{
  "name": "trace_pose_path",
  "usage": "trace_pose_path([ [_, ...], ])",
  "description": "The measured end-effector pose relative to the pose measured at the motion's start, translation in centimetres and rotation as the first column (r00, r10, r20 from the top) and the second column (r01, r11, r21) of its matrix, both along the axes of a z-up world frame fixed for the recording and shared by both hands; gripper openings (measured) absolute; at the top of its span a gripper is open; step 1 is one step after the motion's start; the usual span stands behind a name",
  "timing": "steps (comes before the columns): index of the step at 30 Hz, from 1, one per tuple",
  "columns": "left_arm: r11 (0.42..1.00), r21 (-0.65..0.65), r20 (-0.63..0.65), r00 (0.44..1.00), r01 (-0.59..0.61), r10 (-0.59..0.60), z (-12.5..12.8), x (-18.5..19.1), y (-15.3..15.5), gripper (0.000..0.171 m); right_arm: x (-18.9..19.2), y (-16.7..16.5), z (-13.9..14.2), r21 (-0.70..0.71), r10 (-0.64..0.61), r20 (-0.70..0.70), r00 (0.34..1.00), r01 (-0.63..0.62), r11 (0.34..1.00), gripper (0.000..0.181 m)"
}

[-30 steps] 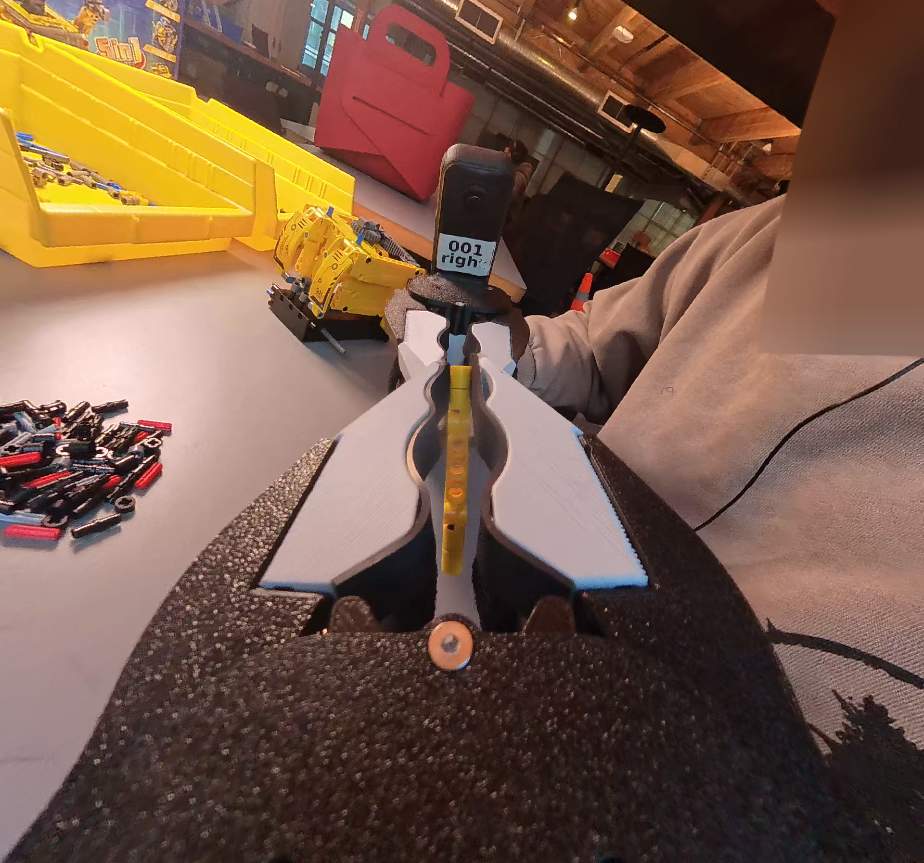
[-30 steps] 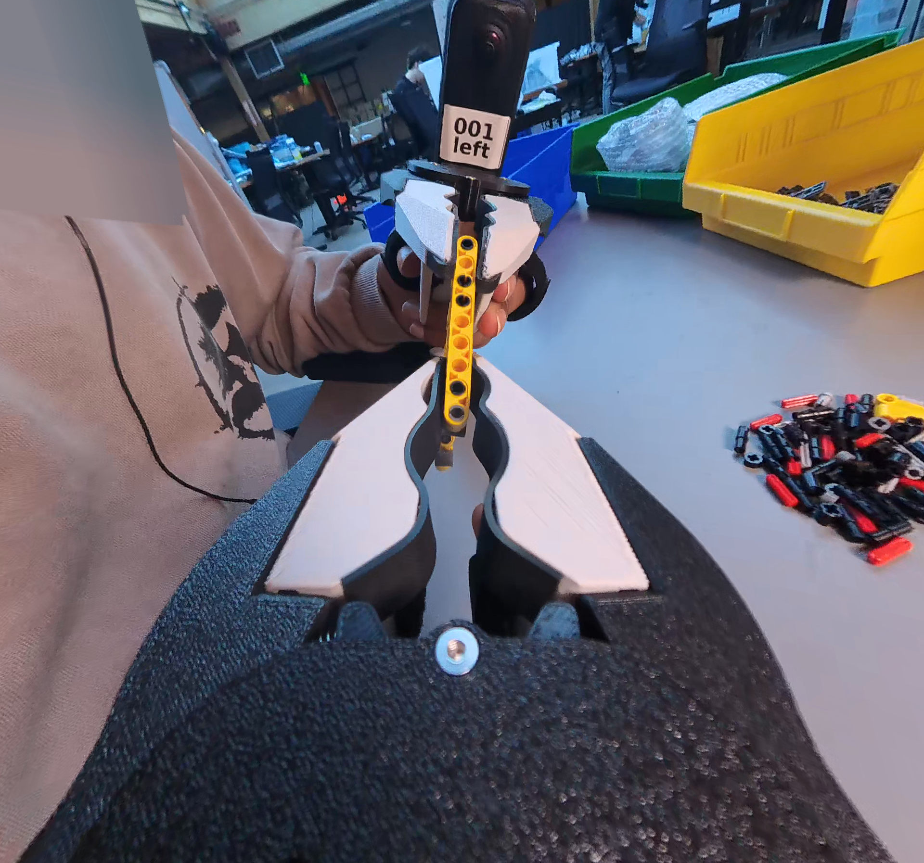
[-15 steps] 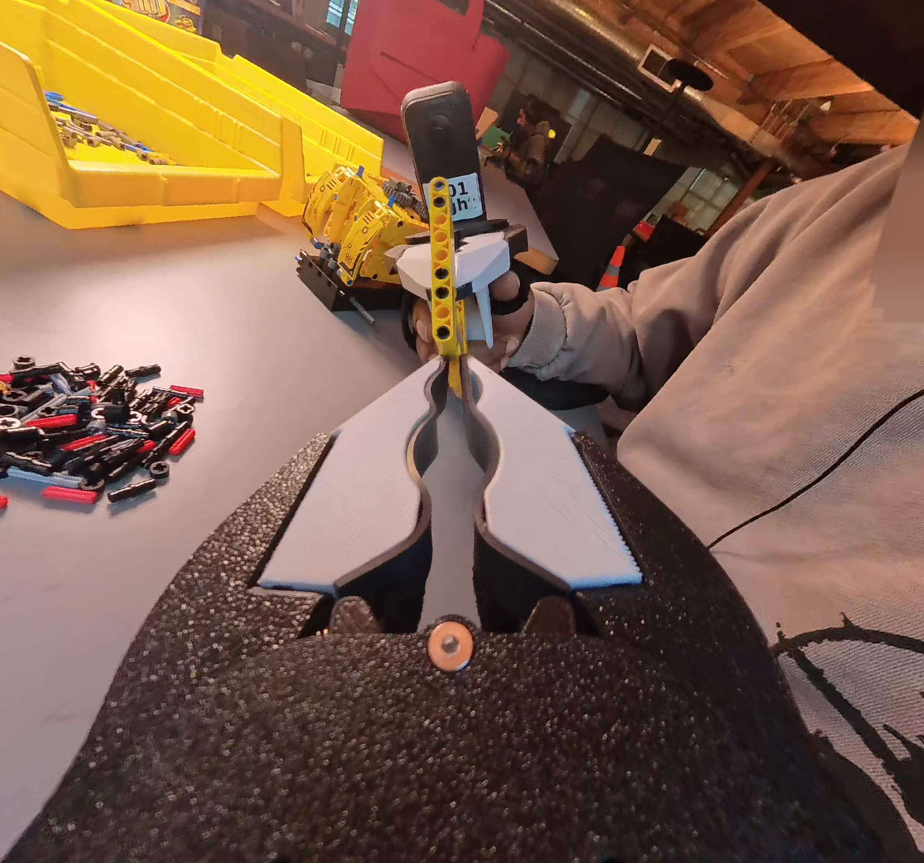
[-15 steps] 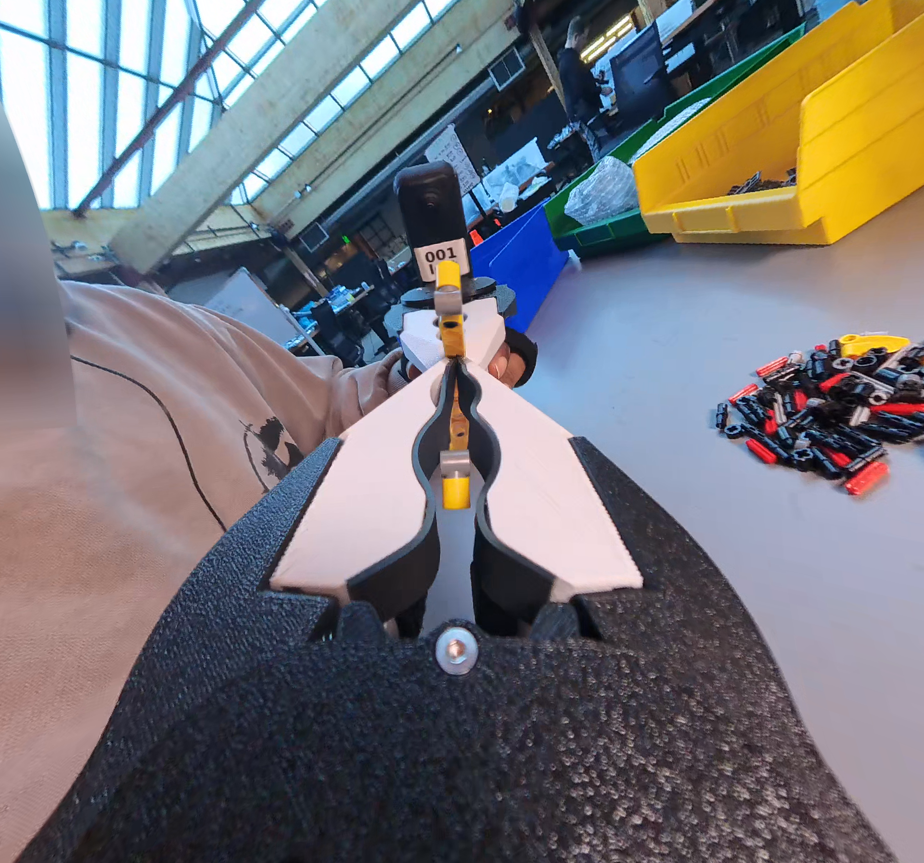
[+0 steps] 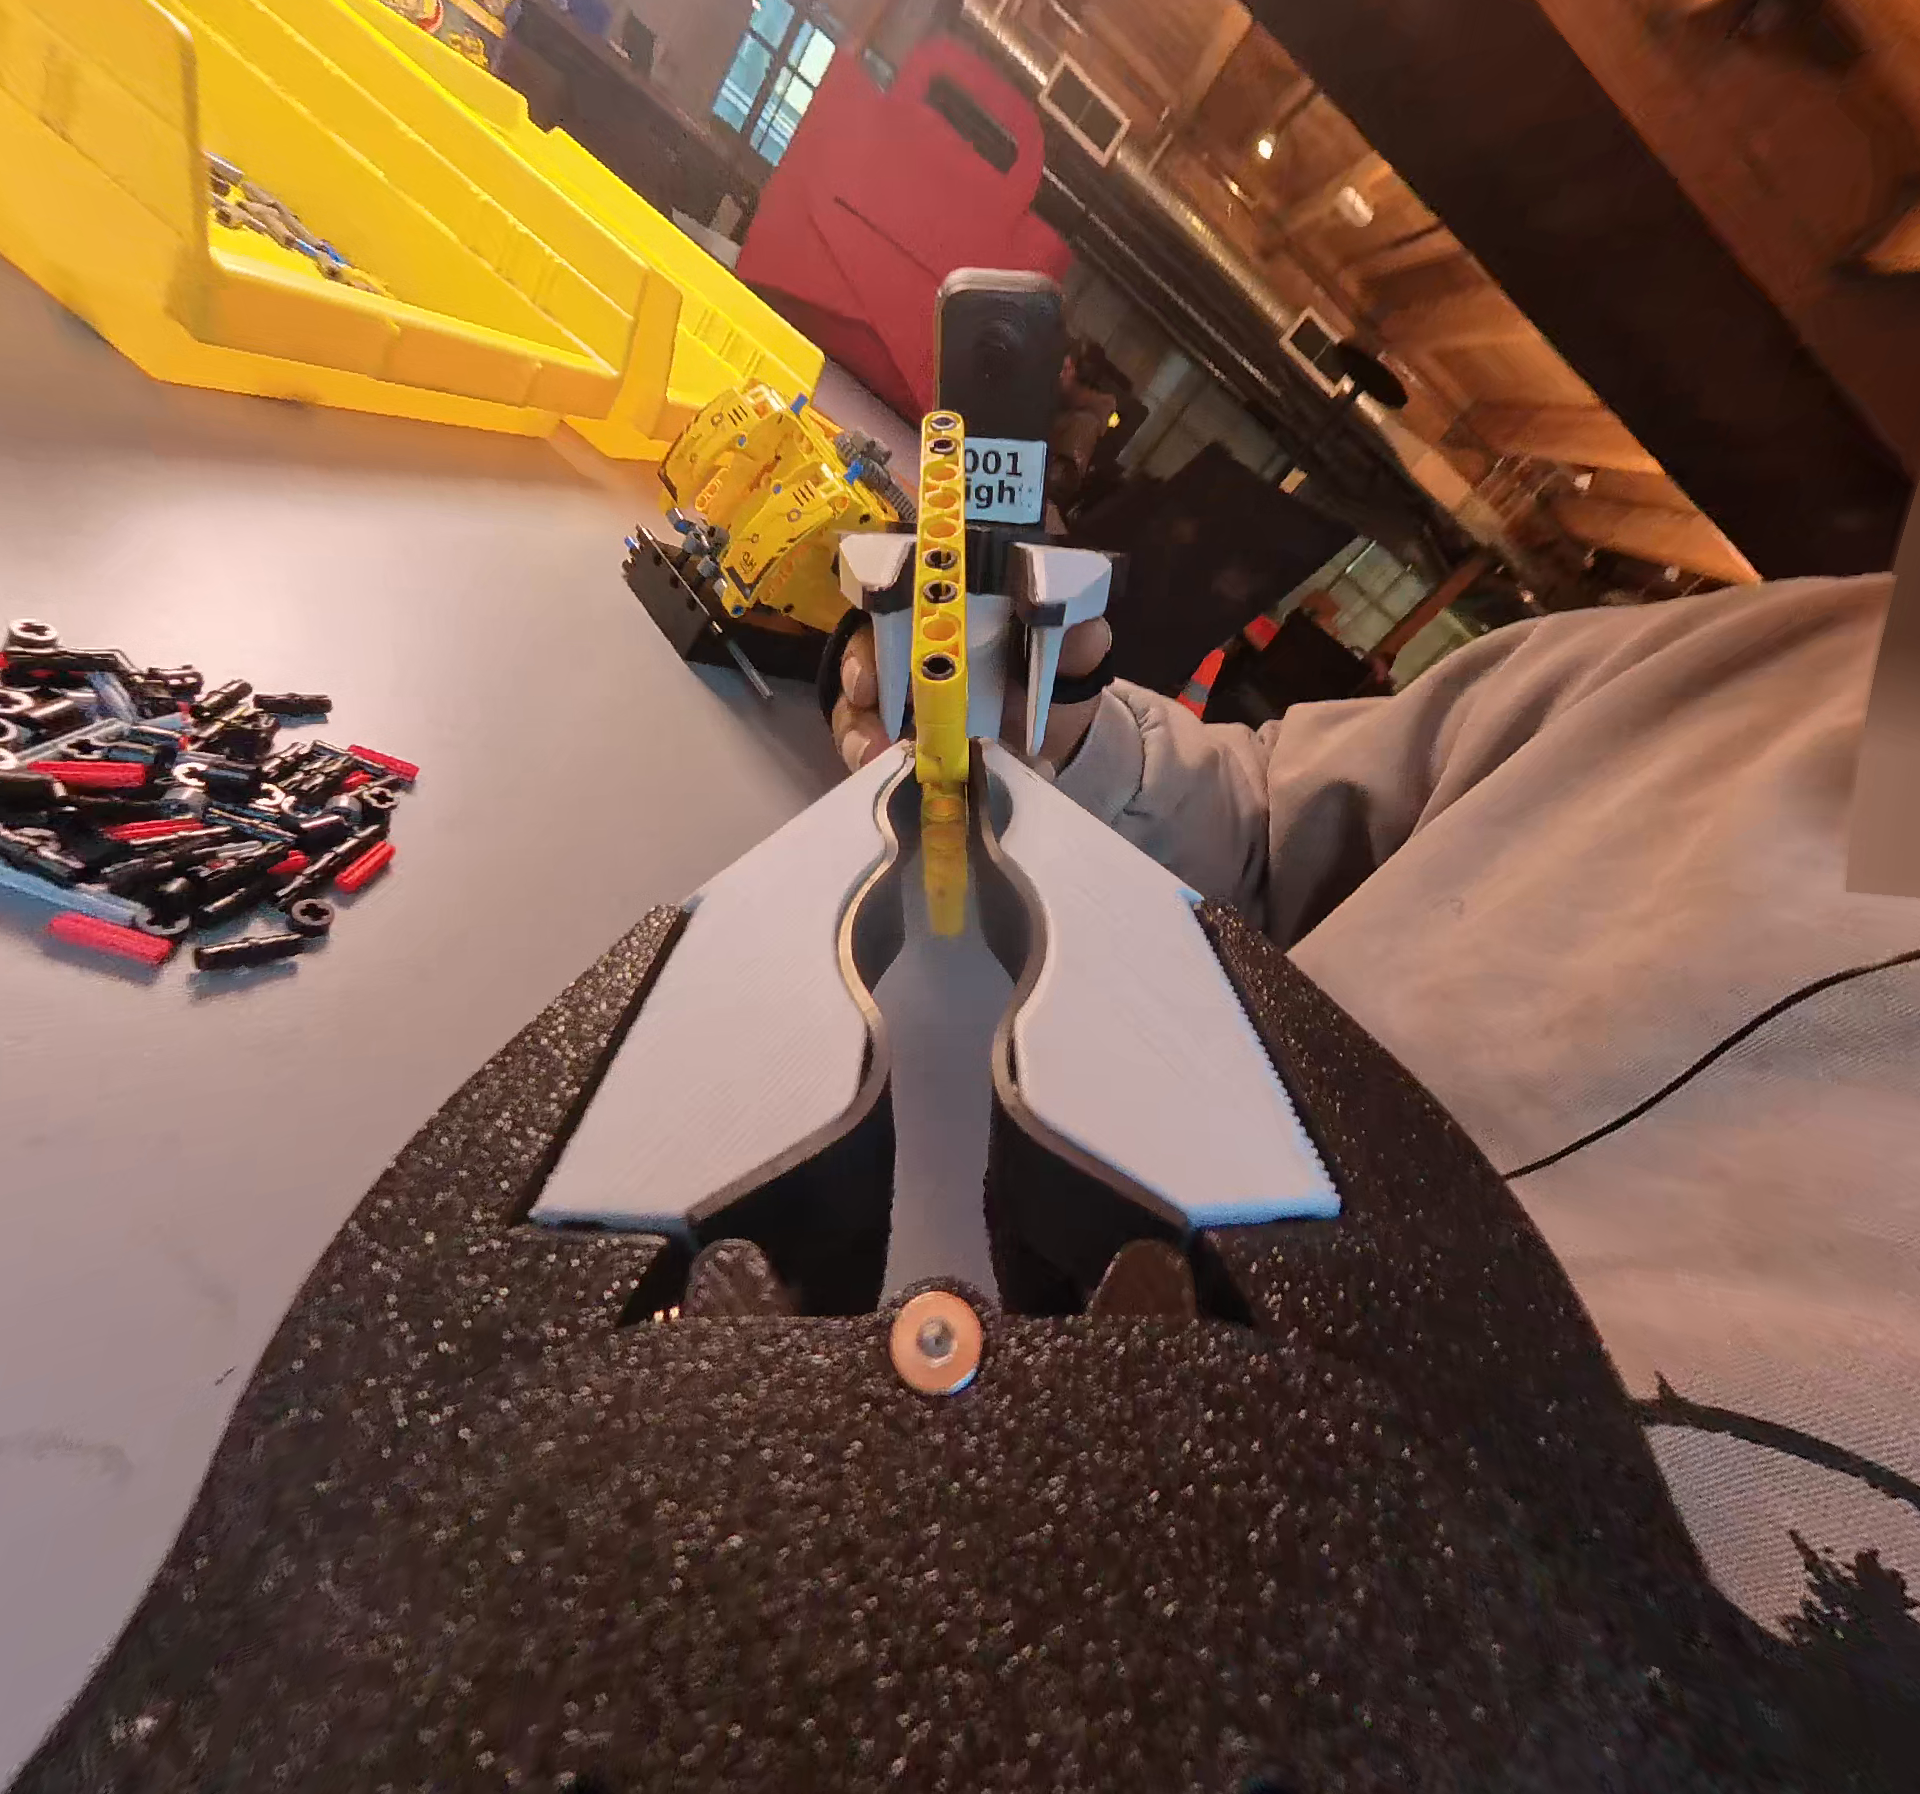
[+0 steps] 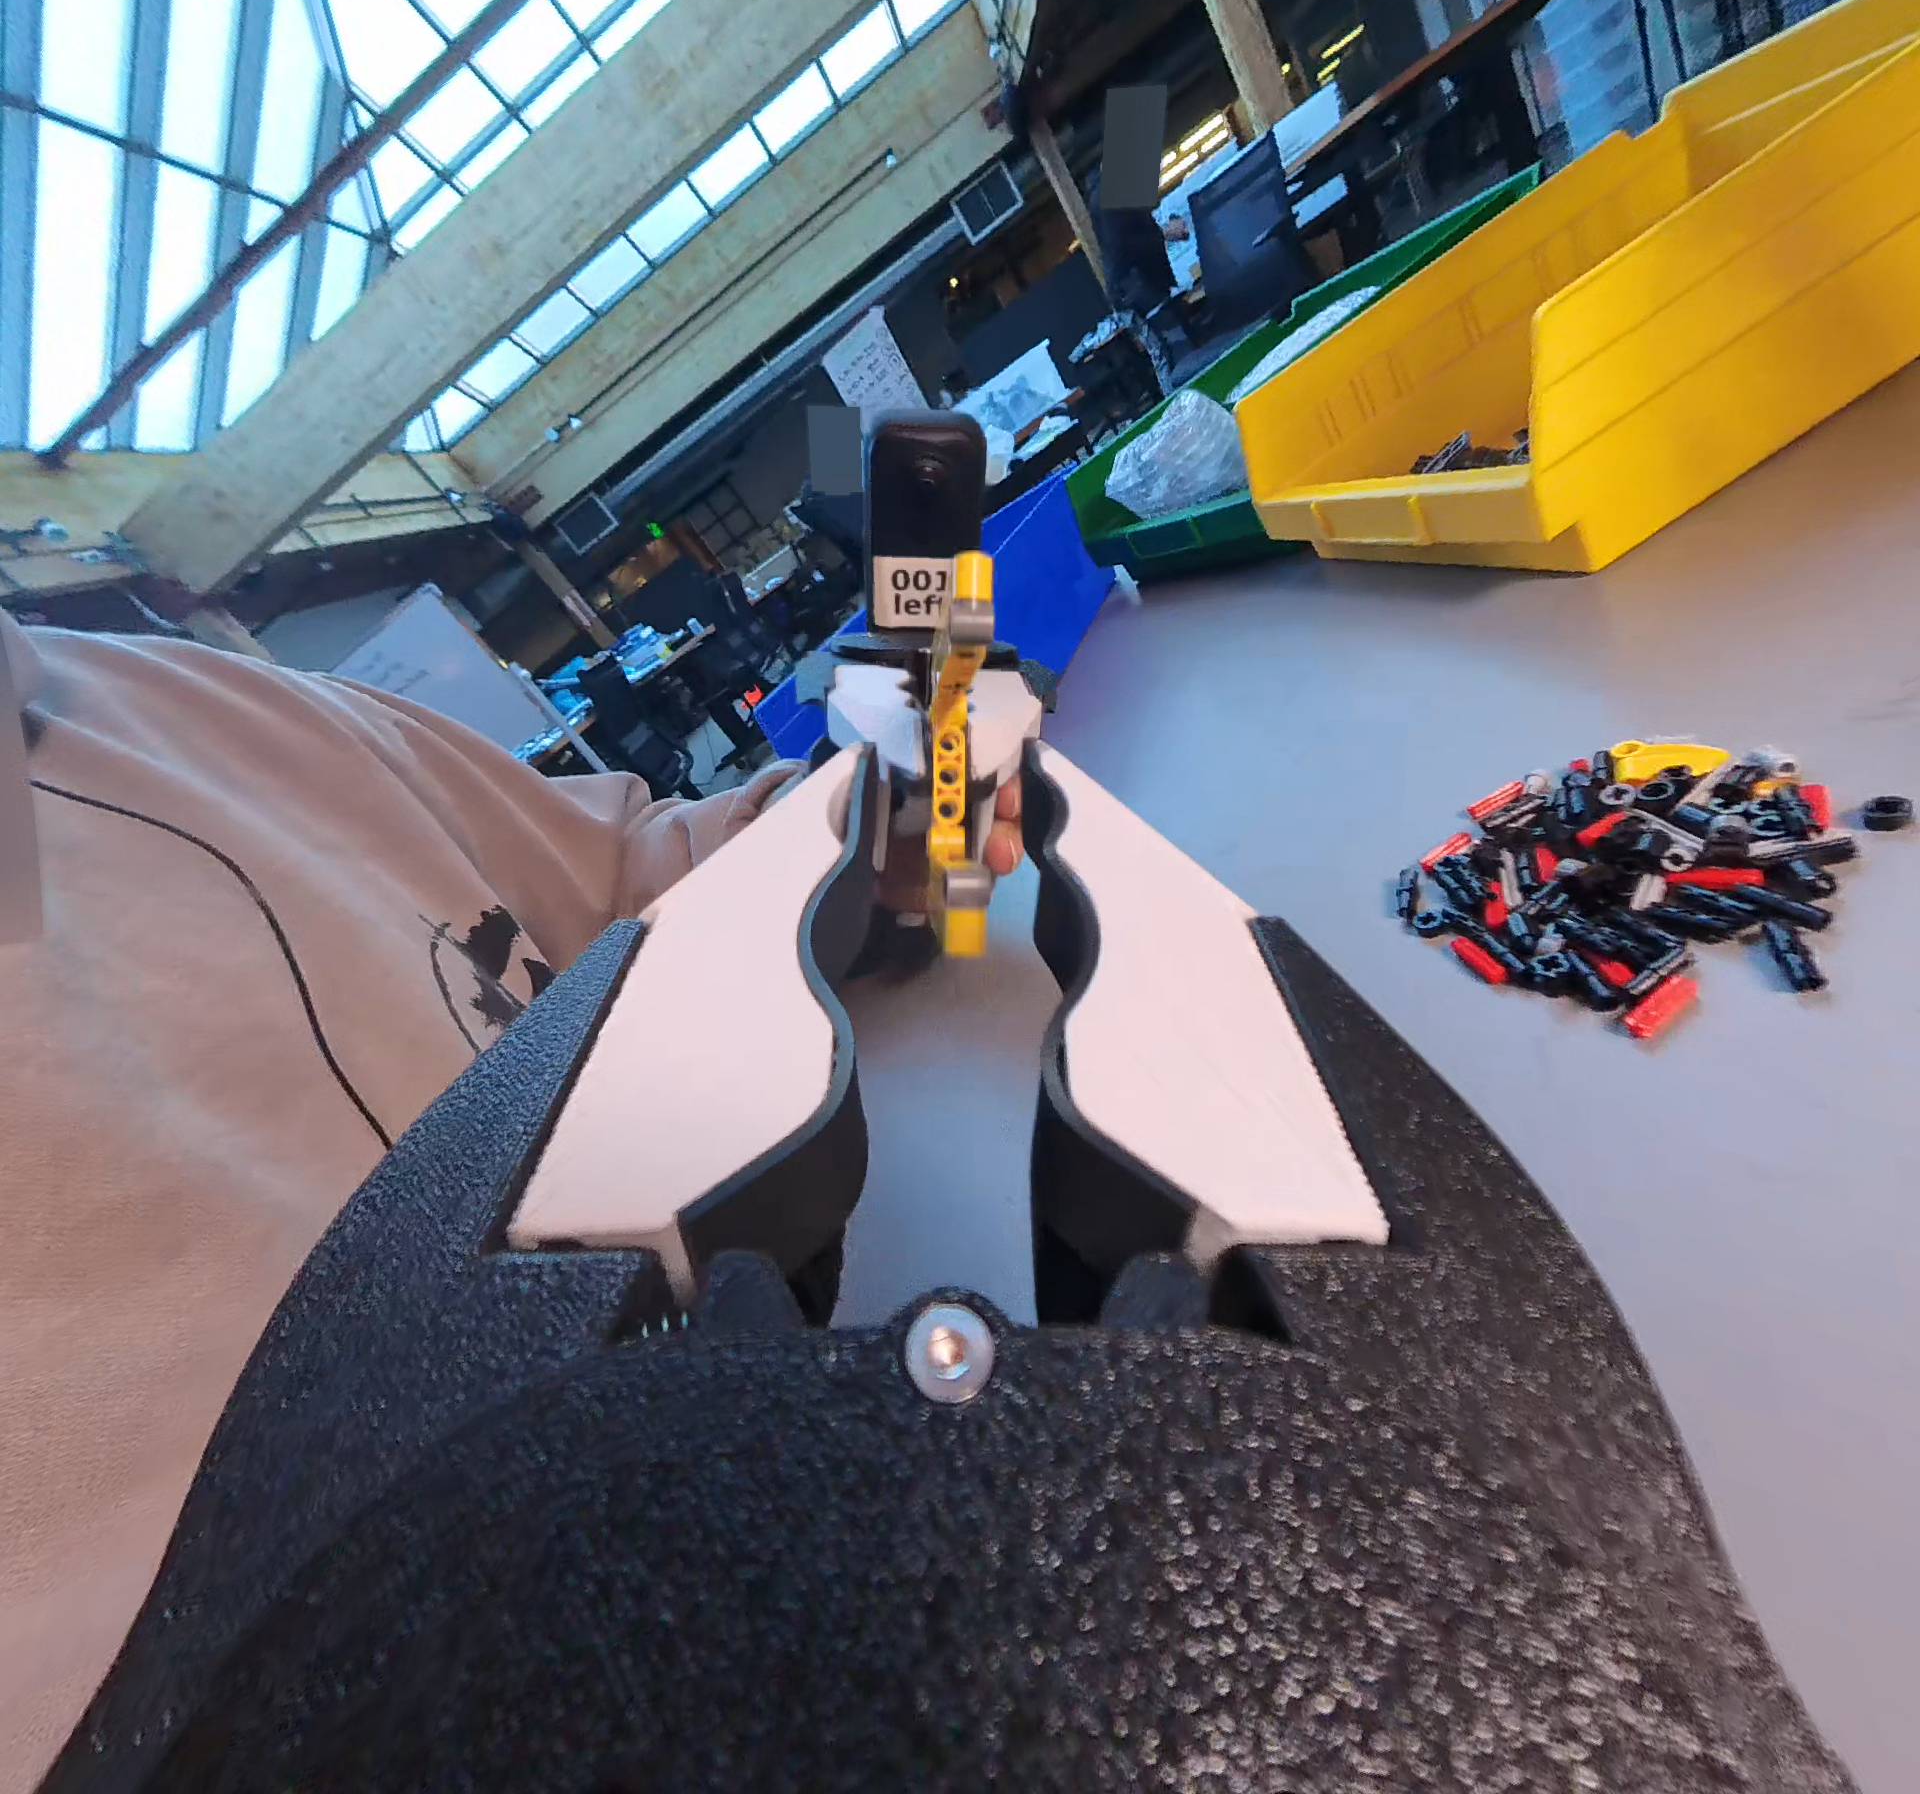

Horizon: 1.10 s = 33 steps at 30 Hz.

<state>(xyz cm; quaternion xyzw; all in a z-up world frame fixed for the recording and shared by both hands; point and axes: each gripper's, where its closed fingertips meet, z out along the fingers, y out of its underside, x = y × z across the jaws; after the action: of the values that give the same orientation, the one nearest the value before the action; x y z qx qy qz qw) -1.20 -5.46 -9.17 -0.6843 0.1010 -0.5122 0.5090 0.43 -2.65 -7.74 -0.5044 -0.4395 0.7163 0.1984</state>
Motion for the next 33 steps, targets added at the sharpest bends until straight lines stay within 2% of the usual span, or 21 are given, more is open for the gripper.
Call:
trace_pose_path([
  [3, 1.000, -0.001, 0.059, 0.998, -0.010, 0.010, 0.6, -0.6, 0.2, 0.006, -0.1, -0.5, -1.1, 0.070, 0.004, 0.036, 0.999, -0.007, 0.997, 0.033],
  [6, 1.000, 0.003, 0.053, 0.999, -0.007, 0.007, 0.5, -0.3, 0.1, 0.006, -0.6, -2.1, -1.8, 0.097, 0.042, 0.059, 0.997, -0.047, 0.994, 0.031],
  [8, 1.000, 0.006, 0.070, 0.997, 0.013, -0.013, 0.7, 0.1, -0.1, 0.006, -0.8, -2.5, -2.1, 0.116, 0.044, 0.069, 0.997, -0.052, 0.992, 0.010],
  [9, 1.000, 0.012, 0.071, 0.997, 0.008, -0.009, 0.7, 0.1, 0.0, 0.006, -0.8, -2.4, -1.9, 0.113, 0.048, 0.063, 0.997, -0.055, 0.992, 0.008],
  [12, 0.999, 0.034, 0.013, 1.000, -0.008, 0.008, 0.4, 0.3, 0.0, 0.008, -0.7, -2.2, -1.8, 0.087, 0.045, 0.055, 0.997, -0.050, 0.995, 0.007],
  [15, 0.999, 0.043, -0.061, 0.998, 0.019, -0.016, -0.4, 1.3, -0.3, 0.021, -0.5, -1.6, -0.4, -0.011, 0.028, -0.008, 1.000, -0.028, 1.000, 0.007],
  [17, 0.998, 0.046, -0.070, 0.997, 0.032, -0.028, -0.5, 1.9, -0.3, 0.018, -0.5, -1.1, 0.6, -0.085, 0.016, -0.054, 0.998, -0.021, 0.996, 0.007],
  [19, 0.997, 0.071, -0.053, 0.998, 0.032, -0.028, 0.1, 1.9, -0.3, 0.006, -0.6, -0.9, 0.5, -0.131, 0.004, -0.053, 0.999, -0.011, 0.991, 0.007],
  [21, 0.997, 0.074, -0.025, 1.000, 0.005, -0.003, 0.4, 1.2, -0.1, 0.006, -0.7, -0.8, 0.3, -0.164, 0.012, -0.042, 0.999, -0.019, 0.986, 0.007],
  [25, 0.998, 0.058, 0.042, 0.999, -0.024, 0.022, 0.9, 0.1, 0.1, 0.006, -0.9, -1.2, -0.5, -0.147, 0.027, -0.008, 1.000, -0.027, 0.989, 0.007],
  [31, 0.997, 0.071, 0.002, 0.999, -0.033, 0.033, 0.8, 0.3, 0.1, 0.012, -1.1, -1.8, -0.8, -0.155, 0.054, -0.001, 0.999, -0.054, 0.986, 0.007],
  [33, 0.996, 0.080, -0.005, 0.999, -0.031, 0.032, 0.8, 0.5, 0.0, 0.008, -1.2, -2.0, -0.9, -0.138, 0.056, -0.001, 0.998, -0.055, 0.989, 0.007],
])
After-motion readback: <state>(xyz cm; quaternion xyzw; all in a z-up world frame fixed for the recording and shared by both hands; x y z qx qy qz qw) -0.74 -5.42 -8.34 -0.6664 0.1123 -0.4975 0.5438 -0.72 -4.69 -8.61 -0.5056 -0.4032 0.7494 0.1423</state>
